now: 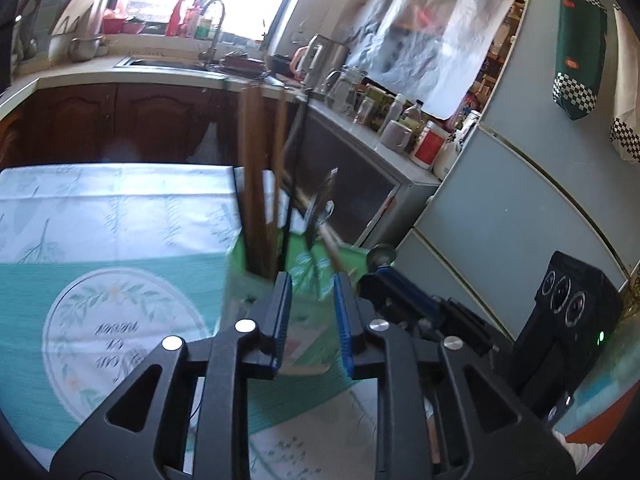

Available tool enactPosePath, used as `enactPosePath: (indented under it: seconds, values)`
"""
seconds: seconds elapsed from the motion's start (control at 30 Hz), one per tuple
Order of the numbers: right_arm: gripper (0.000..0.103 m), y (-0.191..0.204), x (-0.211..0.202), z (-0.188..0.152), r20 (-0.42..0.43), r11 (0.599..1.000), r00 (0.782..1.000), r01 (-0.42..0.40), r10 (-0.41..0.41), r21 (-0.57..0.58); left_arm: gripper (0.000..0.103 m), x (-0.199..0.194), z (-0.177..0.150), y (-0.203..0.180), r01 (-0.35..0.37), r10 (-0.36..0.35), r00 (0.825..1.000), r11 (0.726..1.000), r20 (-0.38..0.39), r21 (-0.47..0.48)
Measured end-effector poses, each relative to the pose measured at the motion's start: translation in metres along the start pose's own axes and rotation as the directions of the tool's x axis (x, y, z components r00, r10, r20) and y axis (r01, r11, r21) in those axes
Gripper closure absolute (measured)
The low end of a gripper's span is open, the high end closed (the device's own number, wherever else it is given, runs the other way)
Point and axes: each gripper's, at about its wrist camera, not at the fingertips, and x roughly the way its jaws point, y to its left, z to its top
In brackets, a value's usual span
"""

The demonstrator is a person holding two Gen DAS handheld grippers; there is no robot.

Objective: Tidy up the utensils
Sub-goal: 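Lift both spoons and drop them into the green holder, then move both open tools back down toward the fork on the cloth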

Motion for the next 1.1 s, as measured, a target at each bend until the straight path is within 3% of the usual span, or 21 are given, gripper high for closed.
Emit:
enactPosePath:
  seconds: [0.2,0.33,0.67,0.93,1.1]
  values:
    - [0.084,0.004,-0.006,-0.004,-0.029,0.998,0.999,-0.036,0.037,0.049,0.083,-0.025,-0.019,0.028,-0.037,0.036,0.999,0.998,-0.036,-0.053]
    - [0.084,0.002,-0.006,-0.005,-0.057,0.995,0.997,-0.048,0.053,0.089,0.083,-0.024,-0.025,0.038,-0.094,0.088,0.993,0.993,-0.082,-0.072]
    - [0.084,0.000,-0.017,0.009,-0.051,0.985,0.993,-0.101,0.109,0.139,0.083,-0.016,-0.033,0.061,-0.147,0.127,0.980,0.981,-0.154,-0.126]
    - [0.084,-0.010,-0.021,0.014,-0.066,0.975,0.990,-0.112,0.126,0.190,0.074,-0.007,-0.040,0.089,-0.217,0.153,0.947,0.954,-0.283,-0.208]
    - [0.082,0.000,-0.022,0.005,-0.105,0.976,0.984,-0.127,0.146,0.175,0.072,0.007,-0.050,0.110,-0.276,0.162,0.913,0.921,-0.375,-0.275]
